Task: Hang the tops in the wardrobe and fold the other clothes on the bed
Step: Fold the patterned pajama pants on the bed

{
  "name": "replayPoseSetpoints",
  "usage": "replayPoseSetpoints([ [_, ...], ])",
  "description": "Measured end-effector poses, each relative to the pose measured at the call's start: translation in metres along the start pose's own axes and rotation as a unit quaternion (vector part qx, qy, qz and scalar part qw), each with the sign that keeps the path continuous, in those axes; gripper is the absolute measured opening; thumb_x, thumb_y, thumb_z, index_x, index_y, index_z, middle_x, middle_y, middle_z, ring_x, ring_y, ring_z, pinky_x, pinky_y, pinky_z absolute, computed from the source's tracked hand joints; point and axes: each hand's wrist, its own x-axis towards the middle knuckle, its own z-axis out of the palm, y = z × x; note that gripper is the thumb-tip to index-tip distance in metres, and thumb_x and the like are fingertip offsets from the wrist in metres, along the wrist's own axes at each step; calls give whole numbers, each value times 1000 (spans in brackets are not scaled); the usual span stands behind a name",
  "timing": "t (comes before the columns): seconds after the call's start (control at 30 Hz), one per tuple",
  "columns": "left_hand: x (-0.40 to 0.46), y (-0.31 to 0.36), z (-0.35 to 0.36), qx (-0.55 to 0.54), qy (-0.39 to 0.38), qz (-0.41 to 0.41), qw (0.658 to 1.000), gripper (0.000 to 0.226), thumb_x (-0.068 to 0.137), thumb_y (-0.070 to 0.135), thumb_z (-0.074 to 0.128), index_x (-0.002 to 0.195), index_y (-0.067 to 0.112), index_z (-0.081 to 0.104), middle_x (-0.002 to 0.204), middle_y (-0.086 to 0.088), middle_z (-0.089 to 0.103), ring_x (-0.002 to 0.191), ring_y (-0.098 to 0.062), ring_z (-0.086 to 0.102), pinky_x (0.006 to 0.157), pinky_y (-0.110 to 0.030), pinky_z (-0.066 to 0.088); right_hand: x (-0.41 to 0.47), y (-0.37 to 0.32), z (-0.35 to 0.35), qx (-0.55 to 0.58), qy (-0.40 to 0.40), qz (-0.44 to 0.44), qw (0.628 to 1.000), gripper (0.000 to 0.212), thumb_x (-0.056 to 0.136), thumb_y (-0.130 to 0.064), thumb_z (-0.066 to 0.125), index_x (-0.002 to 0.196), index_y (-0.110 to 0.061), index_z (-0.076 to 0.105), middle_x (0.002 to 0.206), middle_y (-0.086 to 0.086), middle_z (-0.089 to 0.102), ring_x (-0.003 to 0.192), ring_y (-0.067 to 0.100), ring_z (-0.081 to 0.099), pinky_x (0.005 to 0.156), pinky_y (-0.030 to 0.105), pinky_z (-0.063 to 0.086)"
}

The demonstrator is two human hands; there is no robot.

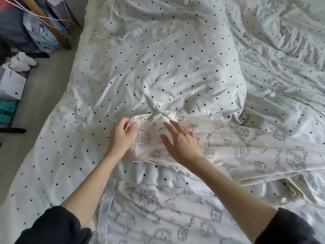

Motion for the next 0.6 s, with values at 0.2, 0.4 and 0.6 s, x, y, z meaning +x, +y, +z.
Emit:
replayPoseSetpoints([
  [0.2, -34, -38, -29, 33, 32, 55, 997, 16, 94, 22, 55, 83, 11, 55, 61, 1, 49, 54, -9, 41, 50, -15, 31, -17, -12, 21, -50, -24, -28, 998, 56, 97, -47, 36, 148, -25, 25, 157, -1, 17, 145, 16, 12, 118, 45, 4],
  [0.4, -22, -64, -26, -29, -100, -206, 973, 33, 93, 56, 38, 94, 24, 46, 84, 8, 44, 78, -11, 44, 65, -26, 33, -24, -12, 29, -73, -37, -22, 996, 55, 98, -49, 28, 148, -28, 21, 158, 1, 12, 146, 19, 5, 117, 49, -5],
  [0.6, 32, -20, -5, -54, -137, -169, 974, 25, 93, 40, 52, 101, 16, 57, 88, 3, 52, 79, -13, 50, 69, -24, 41, -5, -5, 11, -72, -10, -20, 997, 51, 99, -45, 31, 146, -26, 26, 157, 0, 17, 146, 17, 9, 117, 49, -2],
])
